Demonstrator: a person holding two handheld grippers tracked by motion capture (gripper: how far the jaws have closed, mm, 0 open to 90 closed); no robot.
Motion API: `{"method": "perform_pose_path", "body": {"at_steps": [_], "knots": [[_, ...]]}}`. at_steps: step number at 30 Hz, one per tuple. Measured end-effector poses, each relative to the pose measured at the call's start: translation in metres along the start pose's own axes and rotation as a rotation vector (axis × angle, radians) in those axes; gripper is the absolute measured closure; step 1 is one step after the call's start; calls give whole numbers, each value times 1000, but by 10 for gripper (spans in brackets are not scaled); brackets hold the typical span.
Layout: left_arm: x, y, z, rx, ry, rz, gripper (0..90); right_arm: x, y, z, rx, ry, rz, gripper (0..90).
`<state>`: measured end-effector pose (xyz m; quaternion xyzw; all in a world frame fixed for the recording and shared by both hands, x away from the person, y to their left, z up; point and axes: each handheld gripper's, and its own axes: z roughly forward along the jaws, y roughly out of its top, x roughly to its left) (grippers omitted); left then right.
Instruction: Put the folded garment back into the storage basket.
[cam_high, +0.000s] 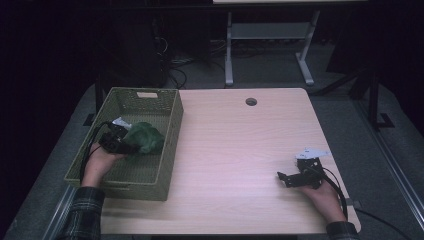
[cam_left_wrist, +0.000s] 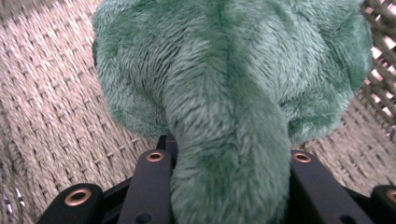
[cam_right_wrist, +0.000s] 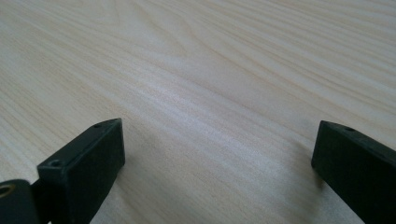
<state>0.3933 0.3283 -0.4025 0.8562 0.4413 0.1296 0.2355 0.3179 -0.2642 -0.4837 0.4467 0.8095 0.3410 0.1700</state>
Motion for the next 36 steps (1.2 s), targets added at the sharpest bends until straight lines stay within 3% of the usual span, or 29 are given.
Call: {"method": "perform_pose_path", "body": {"at_steps": [8, 15, 19, 29, 36], "knots": [[-1, -2, 5, 29, -19, -15, 552, 0, 0, 0, 0, 0, 0, 24], [-1, -2, 3, -8, 16, -11, 291, 0, 0, 0, 0, 0, 0, 24], [0, -2, 0, -34, 26, -20, 200, 0, 0, 0, 0, 0, 0, 24], [0, 8, -19, -114, 40, -9, 169, 0, 0, 0, 0, 0, 0, 24], [-11, 20, -31, -181, 6, -14, 166, 0, 0, 0, 0, -3, 2, 24]]}}
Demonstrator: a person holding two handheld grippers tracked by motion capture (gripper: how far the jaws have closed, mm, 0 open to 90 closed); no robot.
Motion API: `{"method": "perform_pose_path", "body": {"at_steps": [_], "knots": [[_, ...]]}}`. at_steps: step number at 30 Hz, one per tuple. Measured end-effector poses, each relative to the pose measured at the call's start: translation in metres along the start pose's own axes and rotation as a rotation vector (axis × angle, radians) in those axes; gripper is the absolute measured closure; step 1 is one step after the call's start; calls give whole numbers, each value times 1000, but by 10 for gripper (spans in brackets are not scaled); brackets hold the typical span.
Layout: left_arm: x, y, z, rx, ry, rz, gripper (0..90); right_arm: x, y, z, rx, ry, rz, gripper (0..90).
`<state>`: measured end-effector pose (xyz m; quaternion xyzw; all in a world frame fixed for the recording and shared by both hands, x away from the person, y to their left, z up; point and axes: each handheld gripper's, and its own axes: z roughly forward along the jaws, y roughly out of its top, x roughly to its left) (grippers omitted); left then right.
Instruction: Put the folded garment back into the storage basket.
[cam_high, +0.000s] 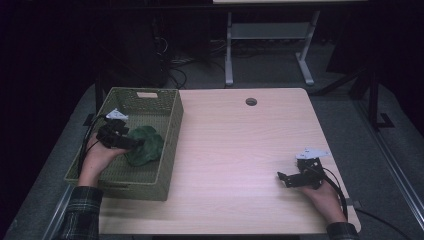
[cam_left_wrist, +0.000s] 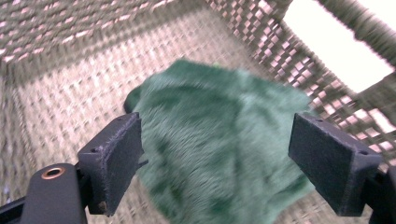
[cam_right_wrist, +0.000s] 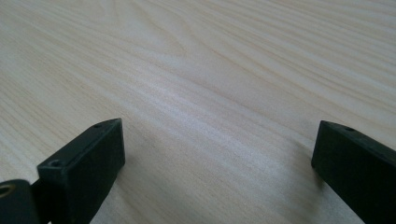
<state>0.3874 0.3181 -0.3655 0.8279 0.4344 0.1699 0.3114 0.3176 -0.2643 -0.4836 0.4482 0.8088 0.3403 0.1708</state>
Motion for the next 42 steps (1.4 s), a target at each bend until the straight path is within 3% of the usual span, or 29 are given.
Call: {"method": "perform_pose_path", "body": {"at_steps": [5, 12, 22, 30, 42], "knots": [[-10, 10, -6, -49, -18, -13, 146, 0, 0, 0, 1, 2, 3, 24], [-32, 24, -10, -103, -47, 0, 143, 0, 0, 0, 2, 2, 4, 24], [-69, 45, -5, -127, -103, 61, 143, 0, 0, 0, 1, 1, 3, 24], [-104, 57, 8, -151, -177, 97, 144, 0, 0, 0, 1, 1, 3, 24], [-155, 63, 39, -133, -252, 144, 145, 0, 0, 0, 1, 1, 3, 24]]}}
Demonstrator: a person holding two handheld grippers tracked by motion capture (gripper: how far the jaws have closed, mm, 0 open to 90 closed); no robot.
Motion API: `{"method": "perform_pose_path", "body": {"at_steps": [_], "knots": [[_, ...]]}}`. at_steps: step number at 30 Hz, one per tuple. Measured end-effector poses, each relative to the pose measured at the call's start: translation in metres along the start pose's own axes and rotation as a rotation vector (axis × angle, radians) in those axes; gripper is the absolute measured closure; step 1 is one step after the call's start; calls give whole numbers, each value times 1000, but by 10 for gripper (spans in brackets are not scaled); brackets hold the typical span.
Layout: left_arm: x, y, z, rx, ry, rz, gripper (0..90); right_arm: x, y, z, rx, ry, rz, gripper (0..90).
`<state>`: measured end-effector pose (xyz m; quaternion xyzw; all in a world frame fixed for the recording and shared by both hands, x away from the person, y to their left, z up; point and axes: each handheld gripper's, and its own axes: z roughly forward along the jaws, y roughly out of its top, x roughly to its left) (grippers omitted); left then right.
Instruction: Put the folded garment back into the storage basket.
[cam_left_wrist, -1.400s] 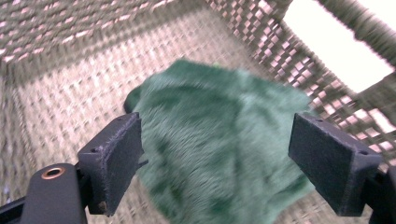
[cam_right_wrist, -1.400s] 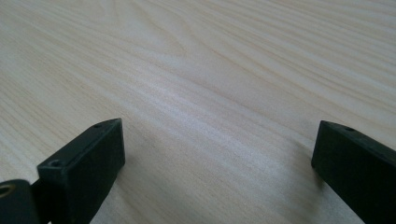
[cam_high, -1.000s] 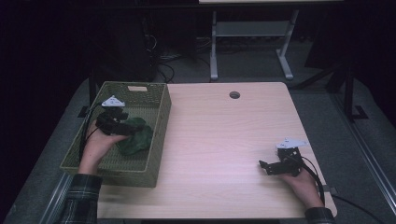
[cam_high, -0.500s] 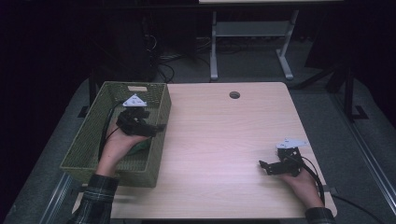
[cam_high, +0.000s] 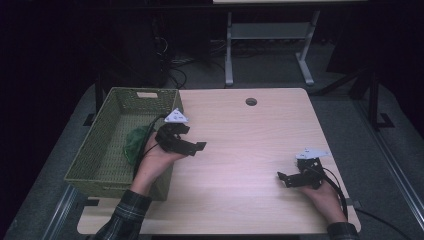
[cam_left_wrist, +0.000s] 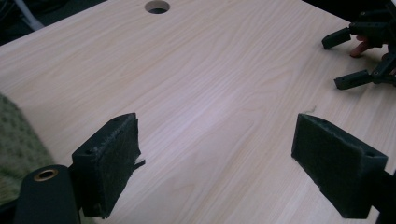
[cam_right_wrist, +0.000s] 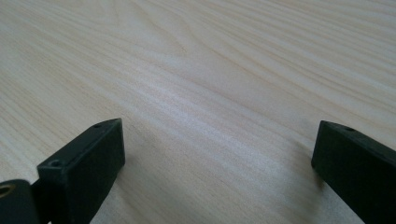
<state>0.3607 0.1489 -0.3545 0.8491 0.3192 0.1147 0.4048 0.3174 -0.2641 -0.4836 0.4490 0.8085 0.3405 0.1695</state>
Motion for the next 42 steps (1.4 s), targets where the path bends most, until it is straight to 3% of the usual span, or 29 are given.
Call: {"method": "perform_pose_path", "body": {"at_steps": [10, 19, 31, 42], "knots": [[-21, -7, 33, 28, -43, 25, 144, 0, 0, 0, 1, 0, 1, 24], [-35, -18, 53, 36, -37, 41, 145, 0, 0, 0, 0, -1, -1, 24], [-37, -41, 79, 54, -36, 45, 139, 0, 0, 0, -2, -1, -4, 24], [-35, -58, 94, 80, 23, 53, 136, 0, 0, 0, -2, 0, -5, 24]]}}
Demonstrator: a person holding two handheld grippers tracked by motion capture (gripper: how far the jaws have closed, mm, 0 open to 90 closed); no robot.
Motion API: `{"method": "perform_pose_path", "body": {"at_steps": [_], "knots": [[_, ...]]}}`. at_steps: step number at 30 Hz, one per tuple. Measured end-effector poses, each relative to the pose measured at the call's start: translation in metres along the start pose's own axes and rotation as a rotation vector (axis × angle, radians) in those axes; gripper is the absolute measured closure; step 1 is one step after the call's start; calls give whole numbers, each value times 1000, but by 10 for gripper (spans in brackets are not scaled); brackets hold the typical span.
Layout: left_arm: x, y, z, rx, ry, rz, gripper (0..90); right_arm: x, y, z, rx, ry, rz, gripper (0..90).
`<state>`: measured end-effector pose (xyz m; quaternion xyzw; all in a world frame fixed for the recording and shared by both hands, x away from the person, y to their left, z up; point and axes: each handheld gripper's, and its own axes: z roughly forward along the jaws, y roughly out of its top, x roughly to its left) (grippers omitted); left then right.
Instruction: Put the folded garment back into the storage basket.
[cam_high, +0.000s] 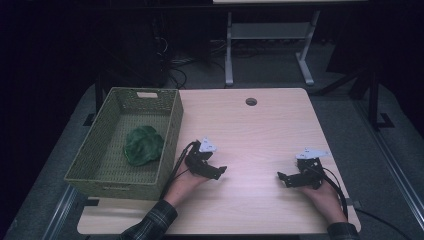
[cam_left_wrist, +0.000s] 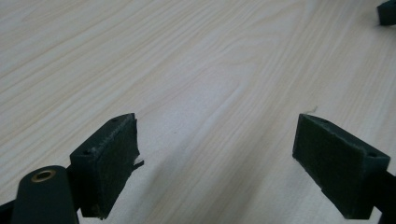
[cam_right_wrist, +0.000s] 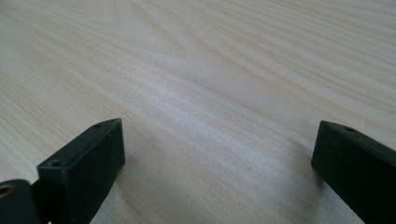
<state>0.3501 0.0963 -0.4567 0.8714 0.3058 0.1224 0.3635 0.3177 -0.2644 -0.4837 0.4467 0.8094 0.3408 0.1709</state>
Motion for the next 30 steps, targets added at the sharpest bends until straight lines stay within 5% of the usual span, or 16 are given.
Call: {"method": "perform_pose_path", "body": {"at_steps": [9, 15, 30], "knots": [[0, -11, 13, 29, 38, 26, 135, 0, 0, 0, 0, 0, 0, 23], [1, -16, 15, -14, 18, 2, 127, 0, 0, 0, 0, 0, 0, 24], [1, -16, 15, -16, 10, 10, 129, 1, 0, 0, 1, 0, 2, 24]]}}
